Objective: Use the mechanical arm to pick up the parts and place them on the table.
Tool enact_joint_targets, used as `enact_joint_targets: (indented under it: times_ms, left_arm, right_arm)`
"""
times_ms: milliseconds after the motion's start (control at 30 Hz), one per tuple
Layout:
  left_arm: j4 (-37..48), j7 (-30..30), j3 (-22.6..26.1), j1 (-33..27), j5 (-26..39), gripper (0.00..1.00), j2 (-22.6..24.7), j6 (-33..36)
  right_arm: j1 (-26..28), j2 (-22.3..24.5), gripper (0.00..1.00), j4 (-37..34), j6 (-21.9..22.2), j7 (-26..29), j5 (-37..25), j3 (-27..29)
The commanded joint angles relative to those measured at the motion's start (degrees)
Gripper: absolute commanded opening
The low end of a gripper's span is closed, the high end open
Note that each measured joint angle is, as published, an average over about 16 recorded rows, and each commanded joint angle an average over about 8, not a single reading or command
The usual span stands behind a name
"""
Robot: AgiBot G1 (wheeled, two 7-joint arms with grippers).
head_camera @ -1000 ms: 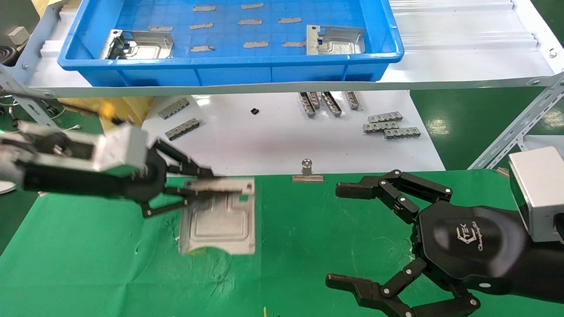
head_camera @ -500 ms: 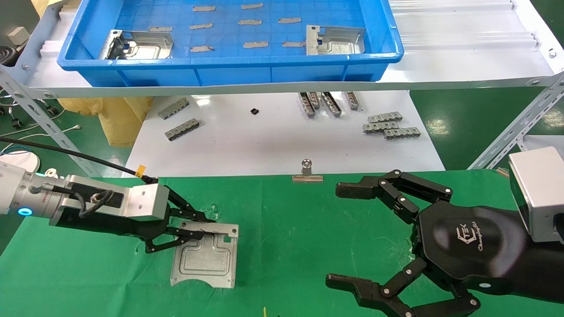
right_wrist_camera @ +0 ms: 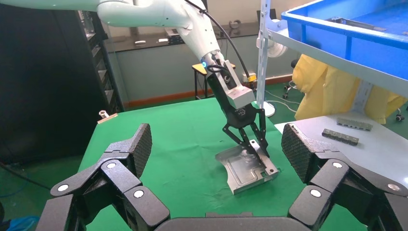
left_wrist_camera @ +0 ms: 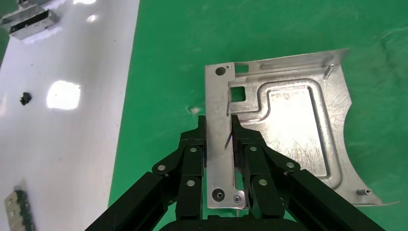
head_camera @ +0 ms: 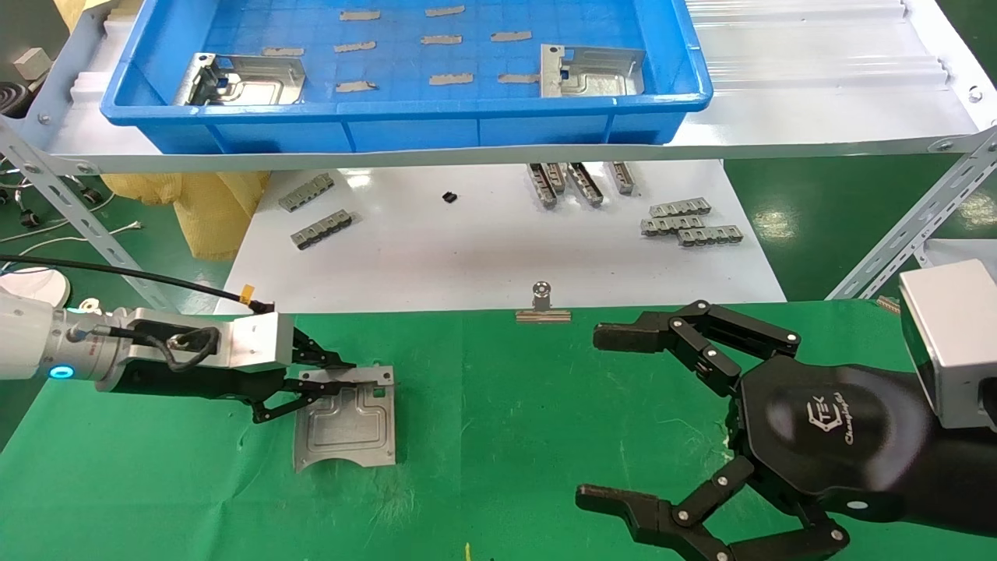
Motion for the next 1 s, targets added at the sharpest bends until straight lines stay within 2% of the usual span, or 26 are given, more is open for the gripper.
enact_joint_targets:
  times_ms: [33, 300, 567, 1000]
  left_arm:
    - [0.58, 0.73, 0.06, 0.09, 0.13, 1.00, 0.36, -0.70]
    - [2.12, 0.78, -1.70, -0.34, -2.53, 1.00, 0.06, 3.26]
    - [4.89, -3.30, -4.68, 0.42, -6.95, 1.00, -1.02, 8.04]
    - [4.52, -4.47, -5.72, 1.22, -8.18, 1.00, -1.55, 8.63]
  right_arm:
    - [0.00, 0.00, 1.00, 0.00, 0.00, 0.00, 0.00, 0.00]
    - [0.00, 0.00, 1.00, 0.00, 0.00, 0.00, 0.00, 0.00]
    - [0.00, 0.00, 1.00, 0.00, 0.01, 0.00, 0.01, 0.00]
    - [-0.01, 0.01, 1.00, -0.01, 0.01, -0.01, 0.01, 0.00]
